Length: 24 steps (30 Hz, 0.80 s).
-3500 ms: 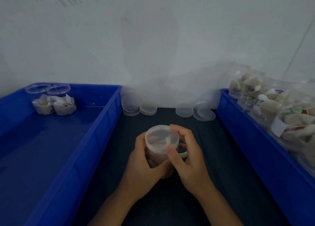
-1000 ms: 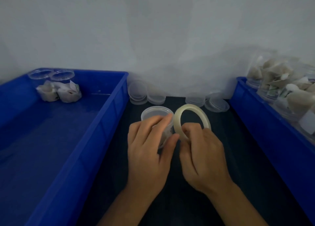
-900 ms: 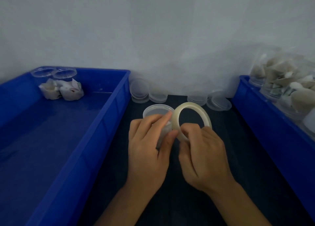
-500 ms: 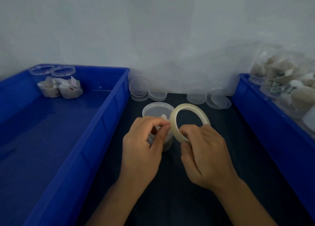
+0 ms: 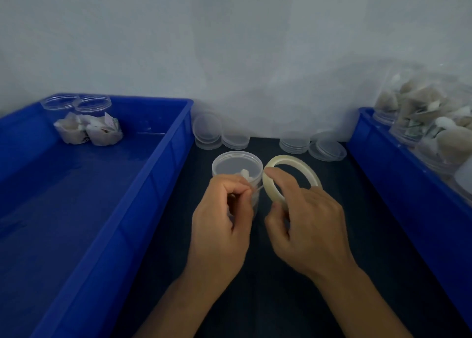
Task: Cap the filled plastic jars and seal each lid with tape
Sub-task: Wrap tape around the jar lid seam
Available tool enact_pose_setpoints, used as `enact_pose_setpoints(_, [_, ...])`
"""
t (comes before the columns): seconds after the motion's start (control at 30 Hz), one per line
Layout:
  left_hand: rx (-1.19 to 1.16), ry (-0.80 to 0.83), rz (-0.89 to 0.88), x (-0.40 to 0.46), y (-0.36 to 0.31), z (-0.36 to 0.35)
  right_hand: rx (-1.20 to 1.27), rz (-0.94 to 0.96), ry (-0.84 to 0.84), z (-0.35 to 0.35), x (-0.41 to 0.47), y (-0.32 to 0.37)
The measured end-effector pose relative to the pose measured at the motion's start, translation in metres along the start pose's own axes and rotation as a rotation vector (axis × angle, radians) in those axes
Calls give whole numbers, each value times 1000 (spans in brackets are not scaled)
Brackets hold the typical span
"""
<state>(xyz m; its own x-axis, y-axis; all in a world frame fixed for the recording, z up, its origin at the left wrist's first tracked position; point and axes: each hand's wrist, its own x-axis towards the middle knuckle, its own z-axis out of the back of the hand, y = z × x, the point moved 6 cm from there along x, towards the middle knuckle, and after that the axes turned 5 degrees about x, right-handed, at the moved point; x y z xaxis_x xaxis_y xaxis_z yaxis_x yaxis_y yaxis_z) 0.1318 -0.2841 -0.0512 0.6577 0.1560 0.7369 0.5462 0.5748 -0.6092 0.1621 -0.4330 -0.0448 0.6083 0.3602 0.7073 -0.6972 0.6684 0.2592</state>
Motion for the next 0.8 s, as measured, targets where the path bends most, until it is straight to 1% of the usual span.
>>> enact_pose_setpoints(0.2, [142, -30, 103, -7, 2, 2, -161, -5, -7, -6, 3, -2])
enact_pose_setpoints(0.43, [255, -78, 163, -9, 8, 1, -249, 42, -18, -12, 8, 7])
enact_pose_setpoints(0.6, [353, -66, 101, -8, 7, -1, -317, 90, -21, -14, 7, 10])
enact_pose_setpoints(0.7, [384, -16, 114, -6, 10, -4, -371, 81, -26, -16, 7, 10])
enact_pose_setpoints(0.8, [475, -38, -50, -5, 0, -7, -420, 87, -52, -18, 8, 13])
